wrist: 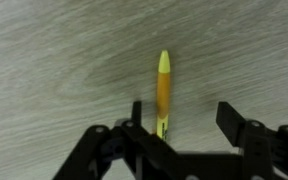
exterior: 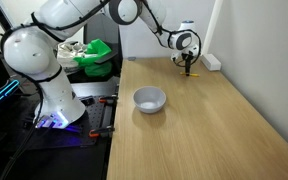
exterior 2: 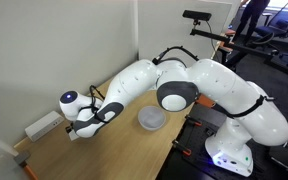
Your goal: Put the pen in the bowl
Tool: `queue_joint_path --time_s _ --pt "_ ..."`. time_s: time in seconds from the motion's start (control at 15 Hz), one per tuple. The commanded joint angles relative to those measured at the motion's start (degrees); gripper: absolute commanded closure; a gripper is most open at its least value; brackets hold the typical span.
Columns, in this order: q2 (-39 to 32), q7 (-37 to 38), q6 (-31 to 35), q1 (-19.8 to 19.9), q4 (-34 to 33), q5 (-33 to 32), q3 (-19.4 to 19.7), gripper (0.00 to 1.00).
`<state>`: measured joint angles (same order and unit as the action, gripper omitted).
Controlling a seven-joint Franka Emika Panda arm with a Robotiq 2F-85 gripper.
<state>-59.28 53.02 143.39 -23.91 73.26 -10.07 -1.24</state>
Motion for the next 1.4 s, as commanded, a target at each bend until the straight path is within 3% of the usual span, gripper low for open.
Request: queue_joint_path --time_s 0.0,0.4,0.67,0.93,1.33 --pt "-1.20 -0.90 -2.73 -1.21 -3.18 1.87 1.61 0.54" --pt "-1.13 -0.63 -2.97 -1.29 -3.57 1.82 2.33 0.99" --pt "-0.18 0.20 -2.75 -1.66 -2.58 1.65 2.83 0.97" --pt "4.65 4.38 -1.05 -3.41 2.69 -0.93 4.41 0.97" --pt "14.27 17.01 -0.85 -10.79 11.48 -6.20 12.60 0.97"
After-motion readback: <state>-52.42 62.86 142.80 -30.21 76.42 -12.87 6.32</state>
